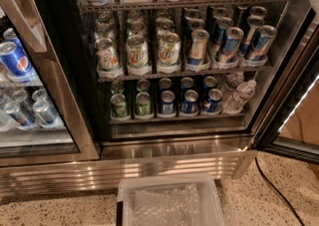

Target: Pick coke can from top shelf of fridge

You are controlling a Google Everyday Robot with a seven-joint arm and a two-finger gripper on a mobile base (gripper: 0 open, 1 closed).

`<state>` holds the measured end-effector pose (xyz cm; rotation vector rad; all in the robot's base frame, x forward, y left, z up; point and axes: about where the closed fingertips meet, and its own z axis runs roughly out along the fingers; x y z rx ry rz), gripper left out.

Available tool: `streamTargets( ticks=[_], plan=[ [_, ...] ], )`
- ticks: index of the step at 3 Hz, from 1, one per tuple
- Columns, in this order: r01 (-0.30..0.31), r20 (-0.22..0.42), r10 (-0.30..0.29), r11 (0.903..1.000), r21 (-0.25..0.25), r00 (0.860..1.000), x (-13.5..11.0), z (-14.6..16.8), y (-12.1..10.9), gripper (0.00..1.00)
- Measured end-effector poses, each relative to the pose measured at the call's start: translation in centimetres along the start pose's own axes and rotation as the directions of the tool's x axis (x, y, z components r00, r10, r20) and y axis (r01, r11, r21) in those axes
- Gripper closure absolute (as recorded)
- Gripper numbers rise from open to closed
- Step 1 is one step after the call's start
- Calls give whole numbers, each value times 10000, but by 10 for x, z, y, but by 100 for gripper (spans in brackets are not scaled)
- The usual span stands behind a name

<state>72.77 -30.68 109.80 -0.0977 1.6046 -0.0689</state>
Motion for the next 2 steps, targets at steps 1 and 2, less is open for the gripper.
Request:
streamTargets(
  ticks=[1, 2],
  plan=[
    [-42, 58, 42, 10000, -56, 10000, -2, -1, 2, 100],
    [-92, 197, 95, 9998, -156, 9998, -6, -3, 3, 100]
  ],
)
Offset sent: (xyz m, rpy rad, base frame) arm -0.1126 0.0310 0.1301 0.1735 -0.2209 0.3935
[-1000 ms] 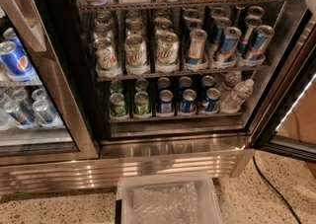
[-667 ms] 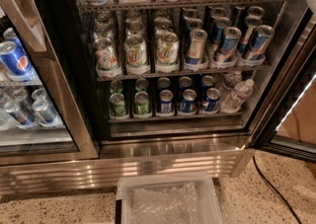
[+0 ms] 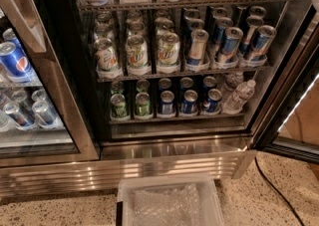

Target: Pick coke can from top shelf of fridge

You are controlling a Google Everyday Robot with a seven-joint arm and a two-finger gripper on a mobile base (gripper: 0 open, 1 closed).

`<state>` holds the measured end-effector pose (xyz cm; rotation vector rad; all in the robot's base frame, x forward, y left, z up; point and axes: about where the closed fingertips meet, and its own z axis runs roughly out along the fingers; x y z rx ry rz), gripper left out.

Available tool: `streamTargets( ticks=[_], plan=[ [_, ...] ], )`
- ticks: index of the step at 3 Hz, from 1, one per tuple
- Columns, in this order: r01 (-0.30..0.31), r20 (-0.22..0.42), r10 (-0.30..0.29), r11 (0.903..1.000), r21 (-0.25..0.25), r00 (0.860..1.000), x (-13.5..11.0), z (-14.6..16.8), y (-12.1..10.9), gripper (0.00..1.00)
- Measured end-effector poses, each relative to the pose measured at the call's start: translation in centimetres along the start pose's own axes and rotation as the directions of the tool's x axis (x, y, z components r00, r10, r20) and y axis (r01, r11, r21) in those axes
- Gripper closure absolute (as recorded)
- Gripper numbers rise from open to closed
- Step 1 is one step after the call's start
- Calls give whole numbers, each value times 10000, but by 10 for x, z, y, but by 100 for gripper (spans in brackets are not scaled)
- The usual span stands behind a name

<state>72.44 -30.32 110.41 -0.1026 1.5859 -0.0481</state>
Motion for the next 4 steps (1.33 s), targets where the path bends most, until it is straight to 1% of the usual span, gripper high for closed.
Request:
streamTargets(
  ticks=[4],
  plan=[
    [8, 336, -4, 9999, -143, 9994, -12, -10, 1, 100]
  ],
)
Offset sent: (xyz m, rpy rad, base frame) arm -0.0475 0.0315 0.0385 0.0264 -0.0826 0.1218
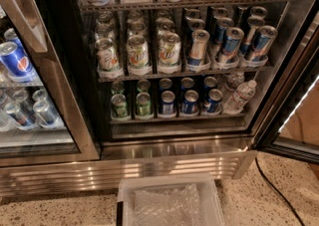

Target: Pick coke can from top shelf of fridge

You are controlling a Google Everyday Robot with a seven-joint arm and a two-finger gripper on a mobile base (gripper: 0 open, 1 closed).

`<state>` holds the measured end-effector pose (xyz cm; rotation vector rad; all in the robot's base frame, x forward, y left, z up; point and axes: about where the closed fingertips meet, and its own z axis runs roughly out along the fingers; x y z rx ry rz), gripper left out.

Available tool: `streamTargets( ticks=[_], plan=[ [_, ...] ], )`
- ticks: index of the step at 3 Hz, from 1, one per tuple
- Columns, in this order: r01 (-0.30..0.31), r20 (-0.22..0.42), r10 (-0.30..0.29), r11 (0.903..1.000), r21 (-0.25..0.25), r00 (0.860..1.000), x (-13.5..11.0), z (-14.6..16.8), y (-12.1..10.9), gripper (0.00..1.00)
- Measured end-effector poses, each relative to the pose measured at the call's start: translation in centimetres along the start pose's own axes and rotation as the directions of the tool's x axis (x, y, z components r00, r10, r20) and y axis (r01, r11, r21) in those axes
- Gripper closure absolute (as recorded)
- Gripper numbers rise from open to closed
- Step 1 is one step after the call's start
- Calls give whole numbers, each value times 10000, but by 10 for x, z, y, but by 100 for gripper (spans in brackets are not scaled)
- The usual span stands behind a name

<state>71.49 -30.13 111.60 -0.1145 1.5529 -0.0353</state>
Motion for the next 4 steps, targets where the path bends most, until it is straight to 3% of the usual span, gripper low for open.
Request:
streamTargets(
  ticks=[3, 4],
  plan=[
    [-42, 38, 43, 9999, -119, 10000, -5, -14, 4, 100],
    [-75, 94, 80, 9982, -587, 9999, -8, -21, 32, 100]
  ],
)
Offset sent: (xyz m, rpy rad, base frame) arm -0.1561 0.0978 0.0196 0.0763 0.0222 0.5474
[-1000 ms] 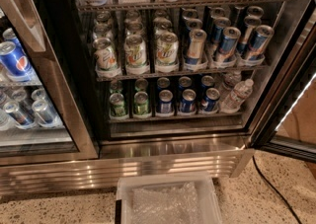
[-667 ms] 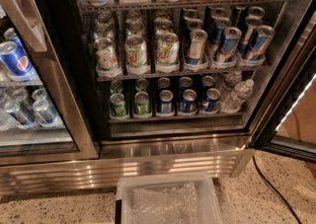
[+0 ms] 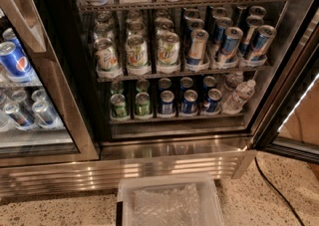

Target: Pick coke can from top shelf of fridge

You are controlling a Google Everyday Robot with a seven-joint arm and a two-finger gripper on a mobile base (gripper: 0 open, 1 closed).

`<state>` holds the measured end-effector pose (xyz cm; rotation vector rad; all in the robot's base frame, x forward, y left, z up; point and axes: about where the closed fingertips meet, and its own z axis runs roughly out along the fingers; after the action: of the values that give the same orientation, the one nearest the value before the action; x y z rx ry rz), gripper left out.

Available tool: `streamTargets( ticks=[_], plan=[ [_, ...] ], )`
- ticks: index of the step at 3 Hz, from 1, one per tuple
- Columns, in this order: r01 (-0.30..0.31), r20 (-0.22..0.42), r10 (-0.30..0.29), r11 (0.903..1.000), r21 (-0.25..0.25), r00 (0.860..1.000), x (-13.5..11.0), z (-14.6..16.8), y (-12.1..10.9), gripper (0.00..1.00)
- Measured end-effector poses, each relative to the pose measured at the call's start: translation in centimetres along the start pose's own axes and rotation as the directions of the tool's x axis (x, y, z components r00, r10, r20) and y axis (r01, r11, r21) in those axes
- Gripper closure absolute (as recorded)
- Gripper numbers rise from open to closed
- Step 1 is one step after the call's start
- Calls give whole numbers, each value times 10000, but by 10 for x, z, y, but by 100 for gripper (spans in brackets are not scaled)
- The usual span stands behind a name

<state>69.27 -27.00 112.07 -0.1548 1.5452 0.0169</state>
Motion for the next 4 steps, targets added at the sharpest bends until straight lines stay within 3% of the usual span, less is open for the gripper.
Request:
streamTargets(
  ticks=[1, 2, 3, 4],
  plan=[
    [-108, 139, 117, 9979, -631, 9998, -7, 5, 38, 100],
    [-108, 139, 117, 9979, -631, 9998, -7, 5, 38, 100],
    [104, -178, -123, 9944, -1054, 9998, 0, -9, 67, 100],
    [-12, -554, -84, 9855, -1697, 9984, 4, -38, 110, 100]
  ],
)
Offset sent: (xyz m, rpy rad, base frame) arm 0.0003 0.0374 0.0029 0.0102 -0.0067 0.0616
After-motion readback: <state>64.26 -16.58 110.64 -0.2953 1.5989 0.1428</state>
